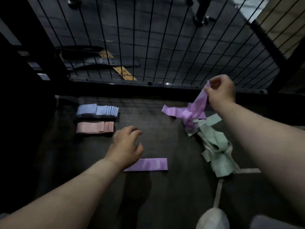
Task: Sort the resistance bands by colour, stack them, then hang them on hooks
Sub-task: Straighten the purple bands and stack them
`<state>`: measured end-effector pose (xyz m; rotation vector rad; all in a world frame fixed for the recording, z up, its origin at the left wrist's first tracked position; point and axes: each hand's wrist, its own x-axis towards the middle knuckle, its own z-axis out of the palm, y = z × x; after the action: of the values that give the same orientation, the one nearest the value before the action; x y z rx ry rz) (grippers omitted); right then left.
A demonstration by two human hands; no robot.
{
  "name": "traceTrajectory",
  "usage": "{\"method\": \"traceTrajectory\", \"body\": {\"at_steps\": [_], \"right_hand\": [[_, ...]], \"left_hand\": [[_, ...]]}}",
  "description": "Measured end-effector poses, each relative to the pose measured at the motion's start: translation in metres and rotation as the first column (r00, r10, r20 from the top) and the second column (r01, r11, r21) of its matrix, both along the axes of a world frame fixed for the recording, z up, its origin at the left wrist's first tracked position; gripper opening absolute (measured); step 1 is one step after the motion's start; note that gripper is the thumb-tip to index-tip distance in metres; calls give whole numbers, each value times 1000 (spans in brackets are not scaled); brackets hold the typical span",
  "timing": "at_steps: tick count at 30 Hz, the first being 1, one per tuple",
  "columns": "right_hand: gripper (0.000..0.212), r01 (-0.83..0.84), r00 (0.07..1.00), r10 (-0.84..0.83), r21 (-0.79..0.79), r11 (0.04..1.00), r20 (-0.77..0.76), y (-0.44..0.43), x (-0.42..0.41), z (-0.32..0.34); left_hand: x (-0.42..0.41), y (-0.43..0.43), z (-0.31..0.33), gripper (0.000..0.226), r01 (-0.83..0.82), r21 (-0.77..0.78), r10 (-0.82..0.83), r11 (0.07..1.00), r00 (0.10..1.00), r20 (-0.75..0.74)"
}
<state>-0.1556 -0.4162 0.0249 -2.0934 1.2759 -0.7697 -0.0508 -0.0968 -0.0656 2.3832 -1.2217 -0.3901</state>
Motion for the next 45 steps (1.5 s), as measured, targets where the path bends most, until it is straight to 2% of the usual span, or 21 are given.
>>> {"method": "traceTrajectory", "body": {"at_steps": [5,9,11,14,15,17,19,22,24,27,31,32,35,37,41,45], "right_hand": [[19,-223,974,227,-129,966,14,24,-13,94],[25,-452,891,453,-72,889,1,66,-22,170],[26,-554,831,555,-36,832,38,95,-28,205],[29,-643,760,641,-16,766,109,140,-35,245],[29,-666,738,659,-3,746,142,154,-37,254],[28,-697,703,675,23,717,226,178,-39,266],[26,-681,705,631,60,730,324,196,-40,272],[22,-627,739,523,152,764,424,213,-43,272],[19,-622,759,518,205,755,396,219,-46,269],[10,-621,760,527,183,762,380,222,-49,264],[5,-513,790,353,225,828,501,199,-54,270],[4,-469,808,315,218,856,499,189,-56,273],[5,-339,862,227,181,923,454,161,-62,274],[6,-266,869,155,180,947,469,147,-66,273],[10,-114,857,-12,212,971,515,133,-72,277],[12,-40,859,-101,263,964,502,122,-78,277]], "left_hand": [[-9,-36,96,56,25,-117,-34,993,996,-83],[-14,-51,185,53,3,-292,-78,957,966,-246],[-12,-53,228,61,-43,-392,-124,919,912,-391],[-12,-43,282,72,-123,-523,-243,843,781,-576],[-13,-37,296,70,-144,-541,-271,829,743,-612],[-16,-18,317,45,-140,-540,-320,830,673,-667],[-20,3,329,23,-122,-516,-333,848,635,-698],[-26,25,329,27,-194,-481,-291,855,587,-755],[-31,31,325,27,-205,-466,-280,861,573,-770],[-39,35,316,26,-201,-449,-272,871,565,-779],[-42,40,304,15,-98,-401,-327,911,421,-846],[-39,42,301,17,-62,-389,-332,919,411,-849],[-23,44,298,28,-13,-350,-299,937,487,-820],[-12,42,299,22,-30,-332,-262,943,547,-795],[3,43,302,20,-45,-288,-217,956,552,-805],[12,43,303,2,-164,-260,-137,952,530,-837]]}}
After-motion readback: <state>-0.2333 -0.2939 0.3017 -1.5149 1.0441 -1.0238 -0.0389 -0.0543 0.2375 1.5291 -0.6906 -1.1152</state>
